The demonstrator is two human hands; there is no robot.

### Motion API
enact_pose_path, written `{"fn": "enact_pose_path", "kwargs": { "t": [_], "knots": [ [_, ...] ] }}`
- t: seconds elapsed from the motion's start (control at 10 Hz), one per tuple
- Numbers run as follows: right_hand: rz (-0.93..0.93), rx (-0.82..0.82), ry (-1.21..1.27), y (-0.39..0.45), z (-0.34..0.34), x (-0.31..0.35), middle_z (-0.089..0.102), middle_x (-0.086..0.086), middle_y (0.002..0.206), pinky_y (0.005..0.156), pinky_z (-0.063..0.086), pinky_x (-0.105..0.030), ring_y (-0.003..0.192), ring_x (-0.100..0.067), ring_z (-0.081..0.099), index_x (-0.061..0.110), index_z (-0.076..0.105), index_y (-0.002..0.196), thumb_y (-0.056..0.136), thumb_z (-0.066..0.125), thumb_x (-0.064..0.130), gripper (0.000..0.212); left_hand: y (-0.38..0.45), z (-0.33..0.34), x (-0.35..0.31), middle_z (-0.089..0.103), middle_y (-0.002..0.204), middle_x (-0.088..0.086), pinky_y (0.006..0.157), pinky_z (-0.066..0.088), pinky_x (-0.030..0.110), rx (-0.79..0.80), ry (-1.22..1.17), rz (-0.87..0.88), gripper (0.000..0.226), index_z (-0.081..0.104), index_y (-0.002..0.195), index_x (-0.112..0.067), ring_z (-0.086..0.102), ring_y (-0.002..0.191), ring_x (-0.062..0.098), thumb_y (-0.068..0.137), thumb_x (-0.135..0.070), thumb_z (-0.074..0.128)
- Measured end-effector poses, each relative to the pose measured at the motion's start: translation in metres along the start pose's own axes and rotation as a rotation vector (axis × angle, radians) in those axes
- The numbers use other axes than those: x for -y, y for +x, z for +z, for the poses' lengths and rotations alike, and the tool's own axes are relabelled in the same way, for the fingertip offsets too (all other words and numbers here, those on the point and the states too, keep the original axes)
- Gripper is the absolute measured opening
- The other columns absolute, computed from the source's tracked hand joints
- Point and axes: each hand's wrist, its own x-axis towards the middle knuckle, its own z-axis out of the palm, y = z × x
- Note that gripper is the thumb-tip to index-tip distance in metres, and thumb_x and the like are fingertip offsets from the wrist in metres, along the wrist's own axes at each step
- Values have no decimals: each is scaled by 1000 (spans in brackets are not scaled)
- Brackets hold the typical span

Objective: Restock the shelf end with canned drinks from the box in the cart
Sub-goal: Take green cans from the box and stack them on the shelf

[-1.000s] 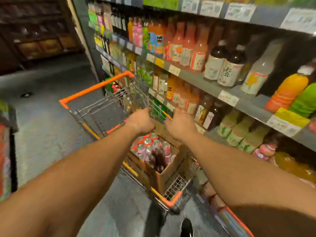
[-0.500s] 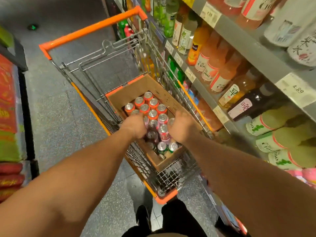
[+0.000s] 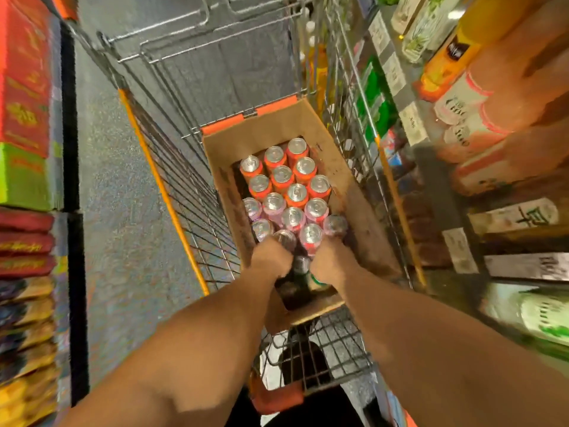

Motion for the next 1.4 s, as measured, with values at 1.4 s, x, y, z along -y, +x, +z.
{"fn": "enact_pose_path", "kwargs": {
  "t": [1.4],
  "knots": [
    [-314,322,-1012,71,82,20,63,-9,115,80,51,-40,107,-31,59,9,65,113,93,55,31,32,51,37,38,67,121,9,82,54,38,-102,510,64,28,69,115,-12,64,113,29,94,-5,52]
  ]
}}
